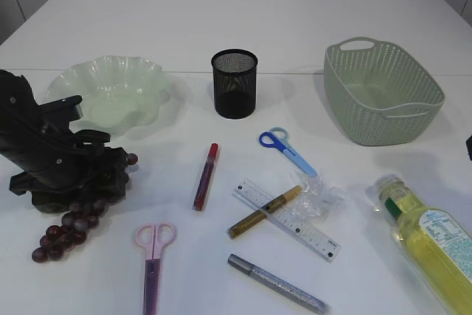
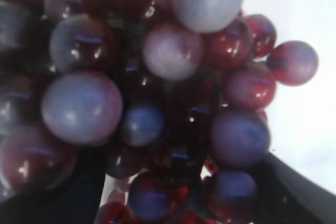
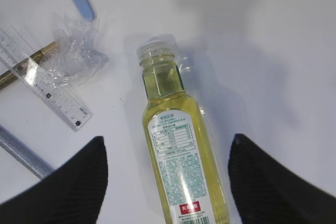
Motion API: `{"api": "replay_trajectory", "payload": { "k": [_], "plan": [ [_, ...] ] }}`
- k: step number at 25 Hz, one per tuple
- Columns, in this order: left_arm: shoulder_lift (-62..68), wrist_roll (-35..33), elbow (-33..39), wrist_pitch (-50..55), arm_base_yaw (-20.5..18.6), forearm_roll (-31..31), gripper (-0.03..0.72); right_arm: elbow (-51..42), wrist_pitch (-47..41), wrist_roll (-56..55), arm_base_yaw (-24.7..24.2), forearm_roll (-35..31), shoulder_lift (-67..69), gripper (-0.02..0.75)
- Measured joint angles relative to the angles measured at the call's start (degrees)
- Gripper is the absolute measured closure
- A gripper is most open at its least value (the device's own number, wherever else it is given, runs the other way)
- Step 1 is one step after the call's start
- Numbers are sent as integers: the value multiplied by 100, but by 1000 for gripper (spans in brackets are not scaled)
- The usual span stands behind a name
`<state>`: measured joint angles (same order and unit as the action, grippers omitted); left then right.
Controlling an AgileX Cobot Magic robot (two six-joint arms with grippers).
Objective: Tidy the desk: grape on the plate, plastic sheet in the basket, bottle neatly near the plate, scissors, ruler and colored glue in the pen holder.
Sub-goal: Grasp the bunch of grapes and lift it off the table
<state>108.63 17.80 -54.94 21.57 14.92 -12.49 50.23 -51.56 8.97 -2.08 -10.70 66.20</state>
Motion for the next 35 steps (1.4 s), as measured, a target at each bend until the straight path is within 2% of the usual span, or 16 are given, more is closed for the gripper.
{"api": "replay_trajectory", "payload": {
  "k": [2,4,10,13,22,35],
  "plan": [
    [19,0,0,0,0,25,111,0,0,2,0,0,0,181],
    [23,0,0,-5,0,32,149,0,0,12,0,0,0,181],
    [33,9,0,38,2,32,438,0,0,12,0,0,0,181],
    [33,9,0,74,2,32,505,0,0,12,0,0,0,181],
    [-222,9,-33,504,2,37,528,0,-10,12,0,0,0,181],
    [-2682,-15,-23,1056,2,37,533,0,-10,12,0,24,0,181]
  ]
}}
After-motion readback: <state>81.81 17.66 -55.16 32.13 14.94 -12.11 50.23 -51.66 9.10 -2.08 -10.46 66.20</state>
